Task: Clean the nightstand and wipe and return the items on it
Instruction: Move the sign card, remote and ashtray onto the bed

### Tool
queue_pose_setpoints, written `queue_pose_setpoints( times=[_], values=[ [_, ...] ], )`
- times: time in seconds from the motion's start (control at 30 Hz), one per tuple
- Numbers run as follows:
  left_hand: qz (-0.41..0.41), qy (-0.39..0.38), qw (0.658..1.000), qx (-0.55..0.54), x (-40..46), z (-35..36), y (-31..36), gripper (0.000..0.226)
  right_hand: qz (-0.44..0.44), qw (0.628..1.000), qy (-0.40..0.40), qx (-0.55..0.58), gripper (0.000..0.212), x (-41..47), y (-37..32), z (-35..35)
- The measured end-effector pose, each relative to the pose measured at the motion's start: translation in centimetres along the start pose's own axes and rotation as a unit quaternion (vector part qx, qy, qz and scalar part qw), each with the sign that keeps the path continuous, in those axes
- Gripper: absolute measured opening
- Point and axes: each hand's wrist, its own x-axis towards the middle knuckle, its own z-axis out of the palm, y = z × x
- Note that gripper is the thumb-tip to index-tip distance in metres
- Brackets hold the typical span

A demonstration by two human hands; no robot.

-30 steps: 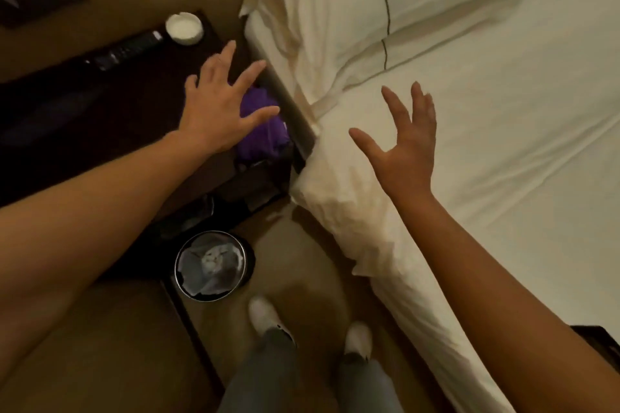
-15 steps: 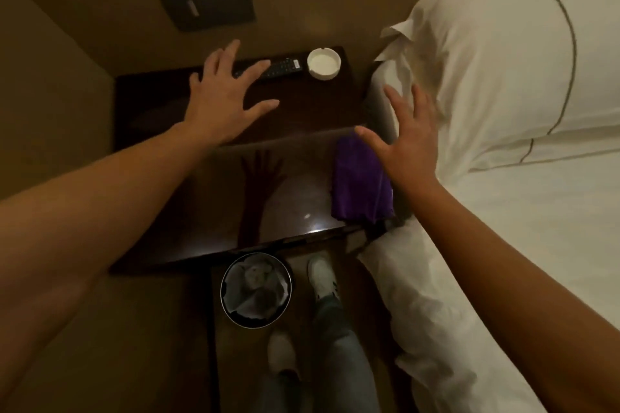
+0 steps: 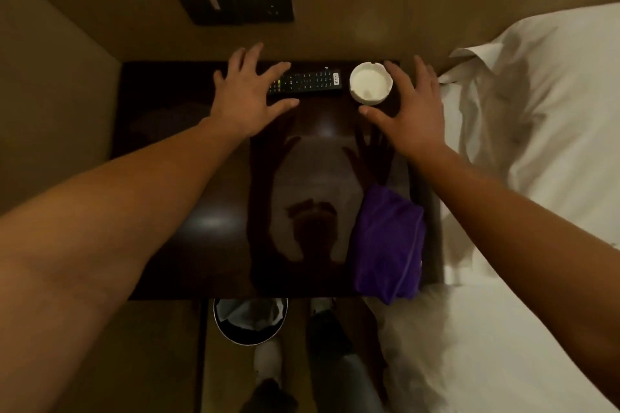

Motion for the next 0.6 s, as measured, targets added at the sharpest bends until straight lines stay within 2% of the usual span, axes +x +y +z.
queue_pose_setpoints(
  times=[0.23, 0.4, 0.6],
  values=[
    [-0.005, -0.026, 1.0, -0.003, 3.9, 3.1, -1.1, 0.069, -0.015, 0.996, -0.071, -0.052, 0.09, 5.9, 0.9, 3.4],
    [0.026, -0.011, 0.997, 0.07, 4.9, 4.3, -0.9, 0.067, -0.018, 0.993, -0.09, -0.069, 0.092, 7.3, 1.6, 4.7],
    [0.041, 0.002, 0.995, 0.087, 6.0, 5.0, -0.4, 0.067, -0.034, 0.988, -0.102, -0.111, 0.085, 8.5, 1.7, 5.7]
  ],
)
